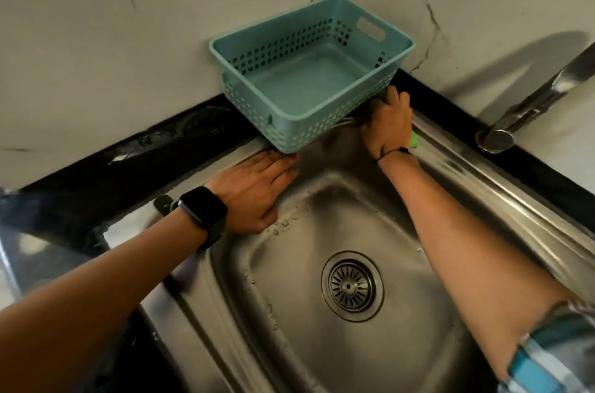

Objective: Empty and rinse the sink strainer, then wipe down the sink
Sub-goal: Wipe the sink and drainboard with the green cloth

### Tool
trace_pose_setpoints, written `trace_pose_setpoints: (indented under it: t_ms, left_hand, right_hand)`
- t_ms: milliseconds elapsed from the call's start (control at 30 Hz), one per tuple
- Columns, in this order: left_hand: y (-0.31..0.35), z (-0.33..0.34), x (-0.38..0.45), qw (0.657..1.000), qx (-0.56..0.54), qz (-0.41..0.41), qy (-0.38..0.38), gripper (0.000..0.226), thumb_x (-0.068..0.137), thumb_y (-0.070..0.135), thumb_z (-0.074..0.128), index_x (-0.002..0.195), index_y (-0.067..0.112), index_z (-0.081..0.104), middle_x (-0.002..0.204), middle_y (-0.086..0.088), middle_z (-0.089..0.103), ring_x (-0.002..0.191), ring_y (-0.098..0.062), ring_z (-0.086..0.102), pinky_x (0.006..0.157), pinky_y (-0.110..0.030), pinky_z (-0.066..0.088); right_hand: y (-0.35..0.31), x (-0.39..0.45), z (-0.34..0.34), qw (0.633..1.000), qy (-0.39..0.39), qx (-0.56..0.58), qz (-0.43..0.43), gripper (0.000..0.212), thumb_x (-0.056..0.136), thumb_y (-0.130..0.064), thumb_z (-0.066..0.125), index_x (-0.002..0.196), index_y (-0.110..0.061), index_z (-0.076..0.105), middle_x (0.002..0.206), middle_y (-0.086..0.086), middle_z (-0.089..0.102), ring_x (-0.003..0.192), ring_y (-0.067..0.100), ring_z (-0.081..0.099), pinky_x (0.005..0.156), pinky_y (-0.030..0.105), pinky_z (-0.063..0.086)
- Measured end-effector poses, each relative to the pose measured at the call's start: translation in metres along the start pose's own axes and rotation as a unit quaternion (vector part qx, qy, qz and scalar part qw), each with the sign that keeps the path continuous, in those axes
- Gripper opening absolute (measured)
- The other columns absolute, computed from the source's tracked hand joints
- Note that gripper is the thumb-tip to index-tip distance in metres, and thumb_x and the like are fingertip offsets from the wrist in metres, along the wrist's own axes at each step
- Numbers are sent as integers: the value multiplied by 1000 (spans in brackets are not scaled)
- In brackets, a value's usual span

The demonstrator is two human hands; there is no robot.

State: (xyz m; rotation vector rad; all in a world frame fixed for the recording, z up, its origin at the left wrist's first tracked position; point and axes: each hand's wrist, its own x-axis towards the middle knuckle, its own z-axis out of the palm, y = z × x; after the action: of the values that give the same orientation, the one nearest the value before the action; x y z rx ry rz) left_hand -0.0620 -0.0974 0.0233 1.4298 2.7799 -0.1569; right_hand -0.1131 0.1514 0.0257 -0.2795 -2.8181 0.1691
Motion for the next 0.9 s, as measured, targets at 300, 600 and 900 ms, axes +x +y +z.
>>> trace_pose_setpoints:
  t_ms: [300, 600, 900]
  left_hand:
    - [-1, 9, 1, 1000, -4, -8, 21, 73, 80, 37, 46, 142, 8, 23, 152, -15, 24, 140, -29, 23, 110, -30, 1]
    - [-1, 10, 0, 999, -7, -9, 31, 76, 79, 39, 47, 143, 9, 21, 153, -14, 22, 141, -28, 22, 109, -29, 1]
    - [-3, 10, 3, 999, 12, -10, 29, 78, 72, 38, 54, 140, 6, 30, 148, -17, 31, 136, -32, 32, 112, -35, 14]
  right_hand:
    - [32, -9, -6, 994, 15, -97, -41, 30, 82, -7, 53, 110, 0, 59, 113, 23, 49, 105, 39, 44, 77, 45, 36]
    - [43, -26, -25, 986, -52, -132, -87, 39, 80, -9, 56, 118, -6, 57, 120, 19, 48, 106, 38, 44, 77, 45, 40]
    - [39, -31, -19, 991, -49, -110, -54, 31, 87, -5, 47, 117, -1, 54, 118, 20, 45, 107, 38, 41, 77, 45, 42]
